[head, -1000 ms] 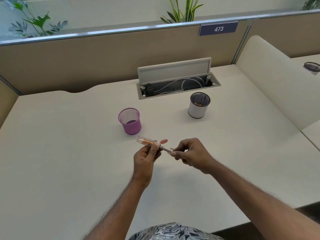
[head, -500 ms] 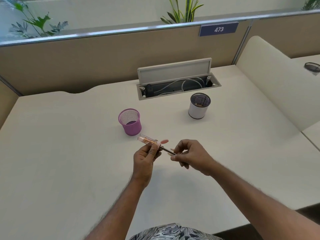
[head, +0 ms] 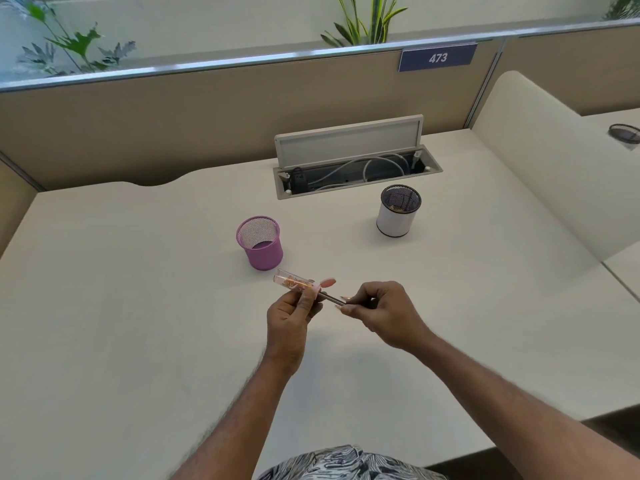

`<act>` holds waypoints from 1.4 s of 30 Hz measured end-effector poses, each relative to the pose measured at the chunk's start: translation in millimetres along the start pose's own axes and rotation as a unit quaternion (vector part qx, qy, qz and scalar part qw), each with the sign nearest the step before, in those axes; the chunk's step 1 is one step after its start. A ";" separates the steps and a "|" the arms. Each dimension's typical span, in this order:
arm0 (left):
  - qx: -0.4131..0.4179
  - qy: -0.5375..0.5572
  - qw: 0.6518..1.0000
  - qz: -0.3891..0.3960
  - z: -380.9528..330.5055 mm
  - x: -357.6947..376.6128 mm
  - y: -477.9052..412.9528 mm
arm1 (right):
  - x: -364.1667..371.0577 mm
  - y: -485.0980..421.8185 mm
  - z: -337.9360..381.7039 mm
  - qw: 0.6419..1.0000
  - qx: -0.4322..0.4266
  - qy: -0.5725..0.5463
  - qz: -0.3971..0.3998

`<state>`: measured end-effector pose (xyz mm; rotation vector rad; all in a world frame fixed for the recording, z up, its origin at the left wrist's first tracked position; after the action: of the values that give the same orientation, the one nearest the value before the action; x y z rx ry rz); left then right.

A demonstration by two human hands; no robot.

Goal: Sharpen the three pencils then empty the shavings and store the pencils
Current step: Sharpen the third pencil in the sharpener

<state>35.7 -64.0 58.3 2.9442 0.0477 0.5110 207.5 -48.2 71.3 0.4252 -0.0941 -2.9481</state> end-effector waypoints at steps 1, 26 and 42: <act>0.000 0.000 1.000 0.005 0.1 0.2 0.4 | -1.2 -0.7 0.9 1.000 0.016 -0.019 0.017; 0.018 0.006 1.000 0.008 2.7 -1.8 -0.8 | 2.1 4.9 6.8 0.993 -0.045 0.106 0.016; 0.022 0.010 0.999 0.035 7.4 0.6 -3.1 | 10.2 14.0 11.2 0.986 -0.063 0.153 0.023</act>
<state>38.8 -62.0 51.2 2.9919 -0.0414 0.5572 196.8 -63.2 80.4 0.8371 0.1183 -2.7846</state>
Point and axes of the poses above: each hand's wrist, its own y-axis away from the middle knuckle, its own x-axis out of the palm, z = x × y, the point moved 3 cm from there along -y, towards the middle knuckle
